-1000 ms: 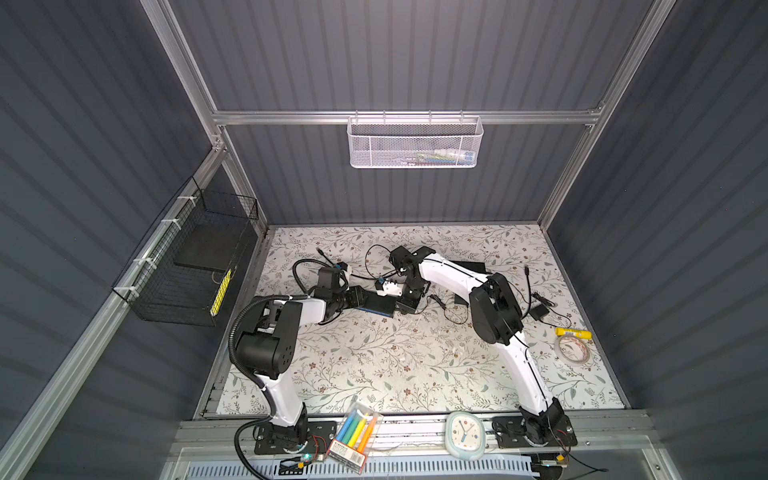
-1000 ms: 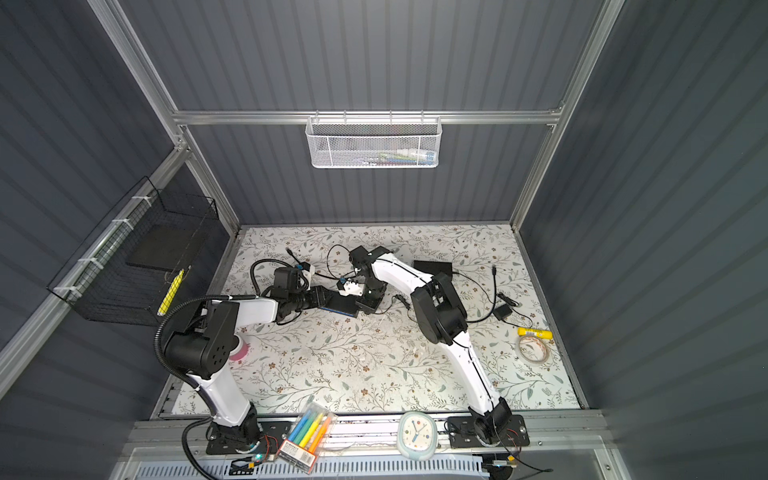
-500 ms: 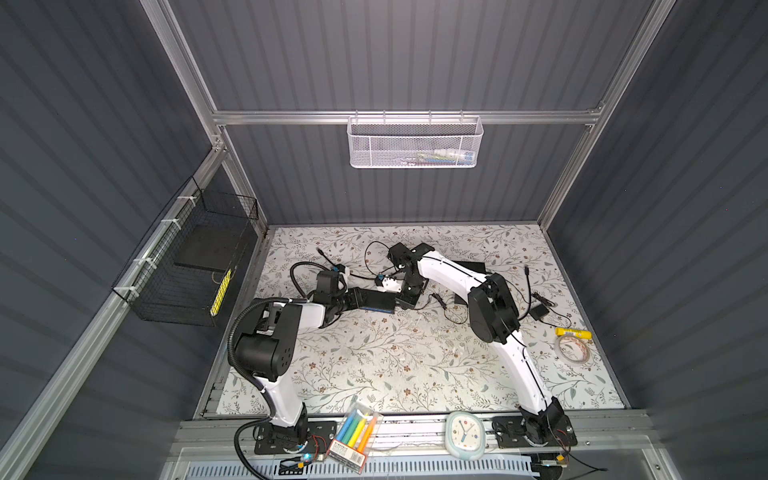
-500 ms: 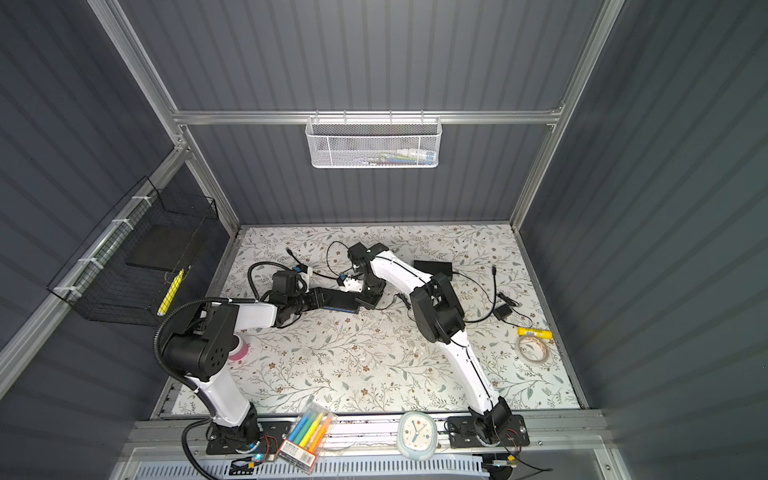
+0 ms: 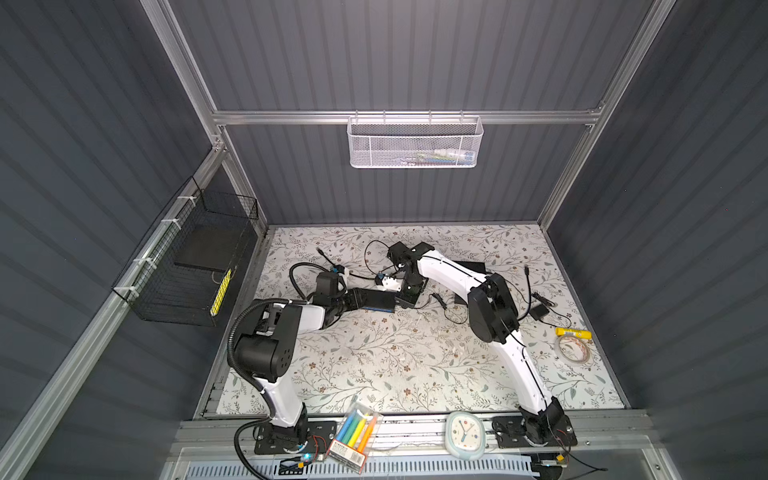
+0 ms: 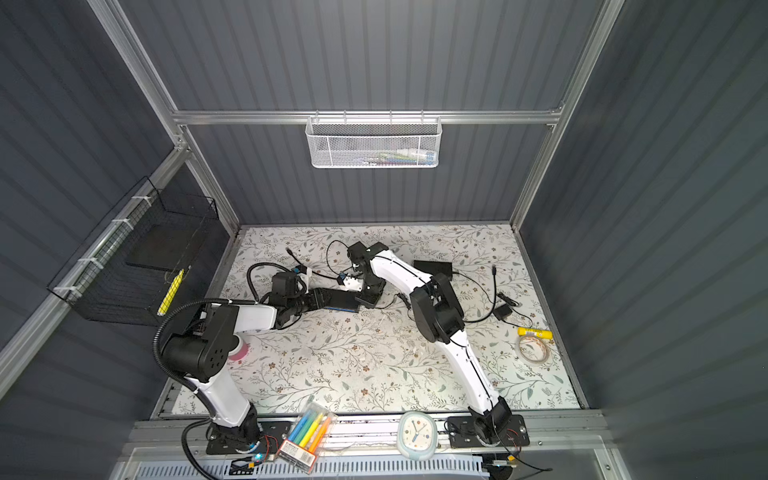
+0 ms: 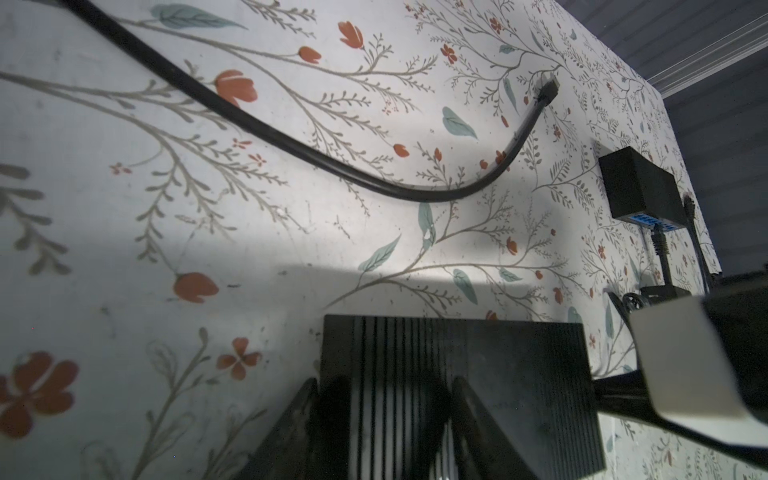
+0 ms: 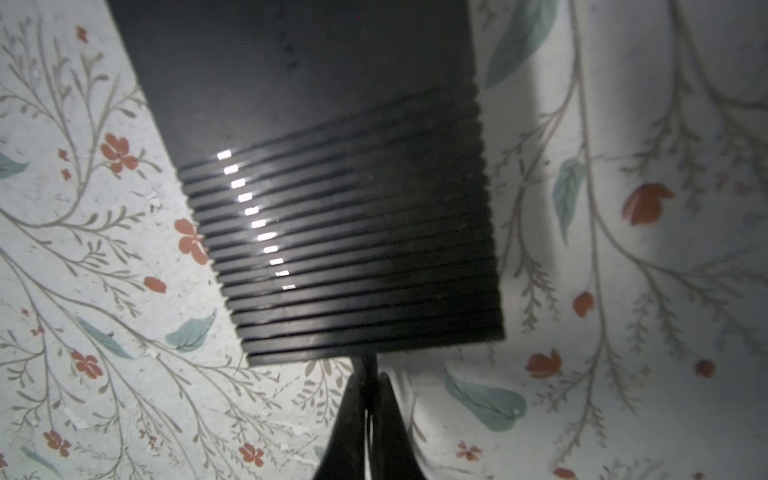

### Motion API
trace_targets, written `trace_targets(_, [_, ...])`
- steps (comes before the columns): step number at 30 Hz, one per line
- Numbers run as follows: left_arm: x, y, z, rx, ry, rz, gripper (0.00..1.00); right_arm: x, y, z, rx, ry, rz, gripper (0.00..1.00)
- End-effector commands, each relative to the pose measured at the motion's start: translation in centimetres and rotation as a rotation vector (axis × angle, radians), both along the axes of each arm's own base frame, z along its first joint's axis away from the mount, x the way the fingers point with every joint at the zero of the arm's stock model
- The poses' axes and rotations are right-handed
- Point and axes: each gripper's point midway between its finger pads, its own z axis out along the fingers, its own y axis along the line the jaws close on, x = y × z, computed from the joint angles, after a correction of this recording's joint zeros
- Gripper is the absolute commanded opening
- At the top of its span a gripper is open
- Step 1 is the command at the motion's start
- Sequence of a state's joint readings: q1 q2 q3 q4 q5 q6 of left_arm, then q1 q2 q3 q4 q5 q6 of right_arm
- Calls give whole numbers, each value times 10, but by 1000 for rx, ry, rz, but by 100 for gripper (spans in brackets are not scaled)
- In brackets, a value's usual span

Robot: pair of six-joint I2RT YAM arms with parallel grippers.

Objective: Insert the plug into the switch port

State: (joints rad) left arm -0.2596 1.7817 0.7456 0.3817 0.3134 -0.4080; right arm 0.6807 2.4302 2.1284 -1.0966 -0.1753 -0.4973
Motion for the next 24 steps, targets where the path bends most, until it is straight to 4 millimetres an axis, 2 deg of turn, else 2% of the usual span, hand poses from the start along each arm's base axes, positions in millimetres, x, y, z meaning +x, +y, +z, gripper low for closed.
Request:
trace_targets(1, [-95,-25,-66,18,360,-162,50,20,83,40,311,-134,69,0])
trace_targets(7, [-95,-25,-64,19,349,-164,50,8,72,12,261,-65,30,0])
trace_targets(16, [-96,-26,-63,16,344,-167,50,16,70,5,231,-88,19,0])
trace_targets(19, [-96,-26,-63,12,343,-168,50,20,71,12,231,-106,19,0])
trace_targets(24, [-98,-28,-66,11,349,-174,50,22,76,38,269,-144,42,0])
